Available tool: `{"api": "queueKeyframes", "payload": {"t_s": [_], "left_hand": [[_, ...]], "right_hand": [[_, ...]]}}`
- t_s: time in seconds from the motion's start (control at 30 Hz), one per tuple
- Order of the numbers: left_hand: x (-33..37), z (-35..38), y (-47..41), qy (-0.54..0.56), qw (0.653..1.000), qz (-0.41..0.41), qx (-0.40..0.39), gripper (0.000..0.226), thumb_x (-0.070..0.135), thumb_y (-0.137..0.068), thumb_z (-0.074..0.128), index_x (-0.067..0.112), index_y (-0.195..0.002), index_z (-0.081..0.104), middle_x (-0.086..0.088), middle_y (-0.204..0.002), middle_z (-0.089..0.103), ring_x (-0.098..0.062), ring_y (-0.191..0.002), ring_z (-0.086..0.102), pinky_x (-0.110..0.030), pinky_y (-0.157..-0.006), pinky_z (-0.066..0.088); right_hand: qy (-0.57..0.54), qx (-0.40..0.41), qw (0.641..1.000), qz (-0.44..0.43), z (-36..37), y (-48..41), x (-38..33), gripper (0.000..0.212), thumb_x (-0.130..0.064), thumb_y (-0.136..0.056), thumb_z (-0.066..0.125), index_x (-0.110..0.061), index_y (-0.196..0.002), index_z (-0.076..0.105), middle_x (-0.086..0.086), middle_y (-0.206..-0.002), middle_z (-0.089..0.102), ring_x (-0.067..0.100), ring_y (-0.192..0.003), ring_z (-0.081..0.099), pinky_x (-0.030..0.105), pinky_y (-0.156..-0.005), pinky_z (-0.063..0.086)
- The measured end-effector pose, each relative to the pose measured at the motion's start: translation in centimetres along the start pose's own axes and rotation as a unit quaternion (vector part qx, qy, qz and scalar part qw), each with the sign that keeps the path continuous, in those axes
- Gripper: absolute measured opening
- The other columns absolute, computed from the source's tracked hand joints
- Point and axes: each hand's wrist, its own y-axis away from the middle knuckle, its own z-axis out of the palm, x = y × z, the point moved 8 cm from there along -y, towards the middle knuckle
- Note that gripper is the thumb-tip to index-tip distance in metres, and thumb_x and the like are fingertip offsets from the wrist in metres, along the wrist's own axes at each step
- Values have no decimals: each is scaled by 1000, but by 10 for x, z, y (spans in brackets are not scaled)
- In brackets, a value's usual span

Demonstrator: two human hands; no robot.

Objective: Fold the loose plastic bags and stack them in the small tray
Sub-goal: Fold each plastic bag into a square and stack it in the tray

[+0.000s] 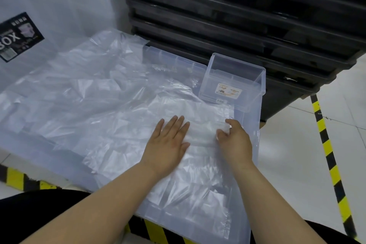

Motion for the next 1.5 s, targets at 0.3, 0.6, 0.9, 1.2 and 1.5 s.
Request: {"api": "queueKeyframes", "payload": {"t_s": [0.3,0.6,0.9,1.2,1.5], "left_hand": [[-8,15,-3,21,997,-64,-49,99,50,-56,-28,17,-147,-10,3,-155,-13,-9,-141,-17,-26,-104,-24],[-13,14,1,9,992,-91,-89,57,40,-100,10,14,-146,-13,1,-154,-17,-11,-141,-18,-33,-110,-18],[-43,-14,-10,87,988,-119,-38,48,35,-96,39,26,-143,30,7,-151,23,-9,-140,14,-25,-110,-1],[-36,-23,-58,15,966,-104,-235,52,34,-81,66,20,-126,44,2,-121,55,-19,-115,49,-30,-99,20],[-38,-19,-57,-21,952,-106,-288,31,39,-83,63,16,-72,47,7,-68,38,-18,-82,44,-29,-81,24]], "right_hand": [[204,99,937,-267,20,28,-60,42,-7,-77,56,-9,-119,62,13,-129,56,31,-119,54,39,-106,29],[299,-113,923,-212,56,20,-26,89,-53,-67,-20,-21,-148,-3,-4,-156,-12,9,-142,-15,24,-105,-22],[295,-116,943,-104,28,9,-2,53,-33,-101,14,-18,-148,-6,-1,-155,-16,12,-142,-16,29,-111,-16],[275,-121,947,-112,25,7,-2,52,-34,-101,16,-21,-148,-2,-1,-155,-14,14,-142,-15,33,-112,-14],[267,-119,949,-118,22,5,-2,52,-36,-101,20,-24,-148,3,-2,-156,-12,14,-143,-14,35,-113,-13]]}}
